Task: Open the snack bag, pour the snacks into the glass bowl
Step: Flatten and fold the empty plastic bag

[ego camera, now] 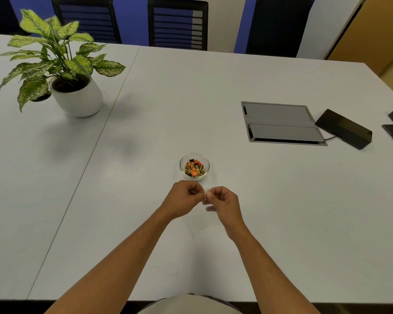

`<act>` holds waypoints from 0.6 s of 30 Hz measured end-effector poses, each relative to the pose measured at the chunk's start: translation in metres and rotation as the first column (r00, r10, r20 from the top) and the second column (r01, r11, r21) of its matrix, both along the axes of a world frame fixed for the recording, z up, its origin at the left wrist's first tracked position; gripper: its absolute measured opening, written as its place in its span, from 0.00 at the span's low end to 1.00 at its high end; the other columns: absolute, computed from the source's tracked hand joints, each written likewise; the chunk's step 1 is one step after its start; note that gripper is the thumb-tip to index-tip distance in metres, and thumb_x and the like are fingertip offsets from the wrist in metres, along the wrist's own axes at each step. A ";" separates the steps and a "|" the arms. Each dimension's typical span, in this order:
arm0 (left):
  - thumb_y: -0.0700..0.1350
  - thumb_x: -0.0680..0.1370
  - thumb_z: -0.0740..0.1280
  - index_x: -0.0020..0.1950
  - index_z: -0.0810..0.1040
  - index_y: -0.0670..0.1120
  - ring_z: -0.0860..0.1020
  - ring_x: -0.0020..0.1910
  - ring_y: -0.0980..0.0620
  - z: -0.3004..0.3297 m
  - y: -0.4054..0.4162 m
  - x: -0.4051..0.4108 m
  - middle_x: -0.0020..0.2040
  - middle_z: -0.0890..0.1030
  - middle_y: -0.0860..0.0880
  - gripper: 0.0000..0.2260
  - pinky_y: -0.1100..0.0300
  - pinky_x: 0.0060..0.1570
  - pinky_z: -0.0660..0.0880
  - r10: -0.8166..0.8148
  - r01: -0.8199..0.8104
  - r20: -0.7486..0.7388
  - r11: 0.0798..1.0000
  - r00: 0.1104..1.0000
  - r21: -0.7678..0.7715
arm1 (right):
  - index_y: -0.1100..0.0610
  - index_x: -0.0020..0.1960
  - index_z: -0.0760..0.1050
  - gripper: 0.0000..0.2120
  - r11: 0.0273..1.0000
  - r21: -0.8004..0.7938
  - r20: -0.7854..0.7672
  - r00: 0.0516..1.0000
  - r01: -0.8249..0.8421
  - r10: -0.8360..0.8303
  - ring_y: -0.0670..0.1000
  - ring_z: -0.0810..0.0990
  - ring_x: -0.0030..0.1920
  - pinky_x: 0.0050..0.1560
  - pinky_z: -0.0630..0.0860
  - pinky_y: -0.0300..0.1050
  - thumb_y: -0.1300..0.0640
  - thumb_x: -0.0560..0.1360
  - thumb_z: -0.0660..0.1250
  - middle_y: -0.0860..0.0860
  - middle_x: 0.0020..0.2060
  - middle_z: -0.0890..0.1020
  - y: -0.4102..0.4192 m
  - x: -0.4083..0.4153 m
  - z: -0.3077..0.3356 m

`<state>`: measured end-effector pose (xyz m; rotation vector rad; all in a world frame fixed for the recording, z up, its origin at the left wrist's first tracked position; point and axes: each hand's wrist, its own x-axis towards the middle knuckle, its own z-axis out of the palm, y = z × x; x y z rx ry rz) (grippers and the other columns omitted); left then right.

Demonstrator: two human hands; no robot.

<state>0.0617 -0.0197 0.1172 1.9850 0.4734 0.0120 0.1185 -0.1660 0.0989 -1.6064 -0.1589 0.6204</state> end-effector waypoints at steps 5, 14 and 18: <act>0.45 0.74 0.71 0.43 0.84 0.46 0.79 0.34 0.62 -0.004 0.002 0.001 0.36 0.83 0.54 0.04 0.68 0.37 0.73 0.000 0.000 -0.027 1.000 1.000 0.008 | 0.58 0.45 0.80 0.04 0.999 -0.039 0.013 1.000 -0.026 0.027 0.50 0.86 0.42 0.42 0.82 0.45 0.60 0.78 0.67 0.52 0.40 0.86 -0.001 0.001 -0.002; 0.44 0.74 0.72 0.43 0.83 0.45 0.81 0.36 0.56 -0.005 0.007 -0.004 0.37 0.83 0.50 0.03 0.62 0.38 0.75 0.133 -0.144 -0.072 0.976 0.988 -0.165 | 0.59 0.47 0.78 0.03 0.989 0.022 -0.106 0.984 0.144 -0.141 0.51 0.85 0.38 0.38 0.83 0.45 0.62 0.79 0.66 0.55 0.41 0.84 -0.003 0.007 -0.002; 0.43 0.76 0.70 0.45 0.83 0.44 0.81 0.40 0.51 -0.005 0.008 -0.003 0.40 0.84 0.46 0.04 0.59 0.41 0.78 0.112 -0.128 -0.091 0.970 0.990 -0.208 | 0.59 0.47 0.78 0.05 0.985 0.046 -0.147 0.977 0.165 -0.156 0.51 0.85 0.37 0.38 0.83 0.45 0.61 0.80 0.64 0.55 0.41 0.85 -0.001 0.006 -0.003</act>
